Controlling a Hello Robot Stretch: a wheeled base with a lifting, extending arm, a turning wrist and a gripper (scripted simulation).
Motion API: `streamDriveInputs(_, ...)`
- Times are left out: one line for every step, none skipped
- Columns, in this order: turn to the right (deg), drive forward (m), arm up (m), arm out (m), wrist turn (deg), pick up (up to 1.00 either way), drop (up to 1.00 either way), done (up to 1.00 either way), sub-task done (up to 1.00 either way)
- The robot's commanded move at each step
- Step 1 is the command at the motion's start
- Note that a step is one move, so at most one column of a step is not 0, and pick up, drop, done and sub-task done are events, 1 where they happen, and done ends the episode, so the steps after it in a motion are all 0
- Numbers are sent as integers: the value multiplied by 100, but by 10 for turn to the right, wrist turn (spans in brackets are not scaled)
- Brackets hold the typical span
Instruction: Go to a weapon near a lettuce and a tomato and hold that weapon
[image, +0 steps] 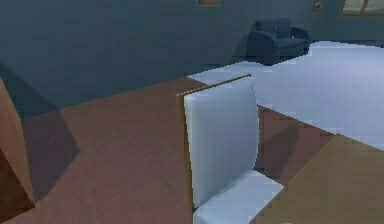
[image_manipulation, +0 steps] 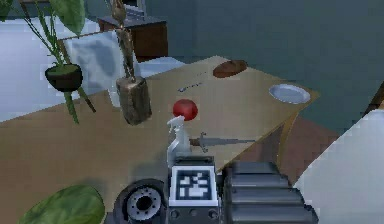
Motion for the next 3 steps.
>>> streamDriveInputs(0, 0, 0, 36, 0, 0, 0, 0, 0)
streamDriveInputs(0, 0, 0, 0, 450, 0, 0, 0, 0)
streamDriveInputs(0, 0, 0, 0, 450, 0, 0, 0, 0)
